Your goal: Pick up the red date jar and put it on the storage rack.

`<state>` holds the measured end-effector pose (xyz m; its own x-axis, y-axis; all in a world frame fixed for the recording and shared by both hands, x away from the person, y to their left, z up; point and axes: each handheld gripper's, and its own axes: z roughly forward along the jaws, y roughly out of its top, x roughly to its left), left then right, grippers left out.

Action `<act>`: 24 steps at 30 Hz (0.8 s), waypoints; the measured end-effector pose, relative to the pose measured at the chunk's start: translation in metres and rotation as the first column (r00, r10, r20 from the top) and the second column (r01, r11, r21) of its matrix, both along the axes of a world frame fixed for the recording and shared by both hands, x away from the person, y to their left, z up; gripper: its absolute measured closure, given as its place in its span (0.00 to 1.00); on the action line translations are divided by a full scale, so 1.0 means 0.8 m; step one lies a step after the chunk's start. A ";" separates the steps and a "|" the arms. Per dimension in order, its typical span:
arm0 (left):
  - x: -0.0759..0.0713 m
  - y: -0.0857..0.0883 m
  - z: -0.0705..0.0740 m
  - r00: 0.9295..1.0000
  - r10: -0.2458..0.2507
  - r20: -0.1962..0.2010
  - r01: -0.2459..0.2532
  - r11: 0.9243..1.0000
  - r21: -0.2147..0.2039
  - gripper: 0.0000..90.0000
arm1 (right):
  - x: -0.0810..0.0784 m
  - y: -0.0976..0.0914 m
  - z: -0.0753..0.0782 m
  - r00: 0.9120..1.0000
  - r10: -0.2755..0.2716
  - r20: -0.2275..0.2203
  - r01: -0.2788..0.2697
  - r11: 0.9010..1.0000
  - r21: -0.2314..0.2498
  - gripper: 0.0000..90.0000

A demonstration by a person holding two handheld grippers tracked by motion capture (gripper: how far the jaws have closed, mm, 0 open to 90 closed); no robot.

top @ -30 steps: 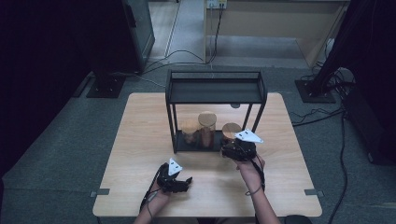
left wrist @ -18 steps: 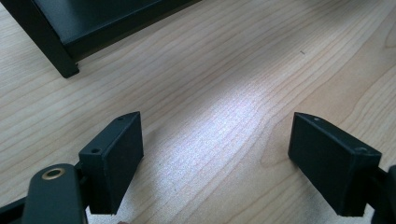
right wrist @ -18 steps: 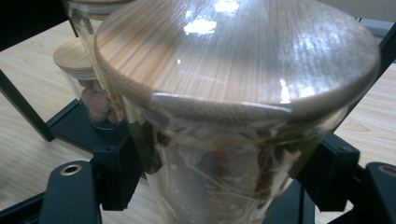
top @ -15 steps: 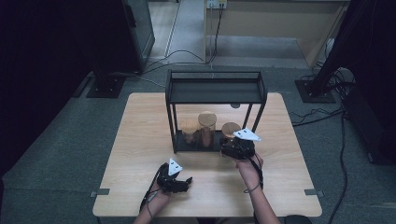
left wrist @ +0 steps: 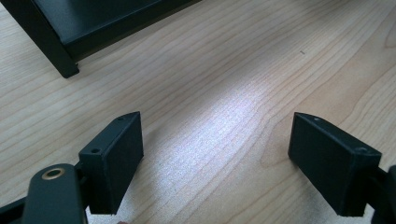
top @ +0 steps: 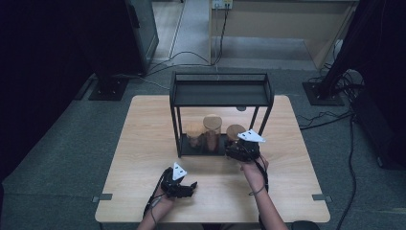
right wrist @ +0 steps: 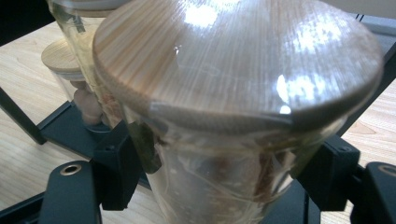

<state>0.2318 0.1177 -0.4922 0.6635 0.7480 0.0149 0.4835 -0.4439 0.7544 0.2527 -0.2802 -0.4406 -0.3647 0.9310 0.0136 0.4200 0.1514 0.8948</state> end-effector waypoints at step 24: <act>0.000 0.000 0.000 1.000 0.001 0.000 -0.001 1.000 -0.001 0.20 | 0.007 0.005 -0.020 0.998 -0.038 0.055 0.036 0.999 0.023 0.28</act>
<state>0.2316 0.1175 -0.4923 0.6625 0.7490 0.0141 0.4844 -0.4426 0.7546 0.2580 -0.2760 -0.4562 -0.3308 0.9436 0.0151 0.3750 0.1167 0.9197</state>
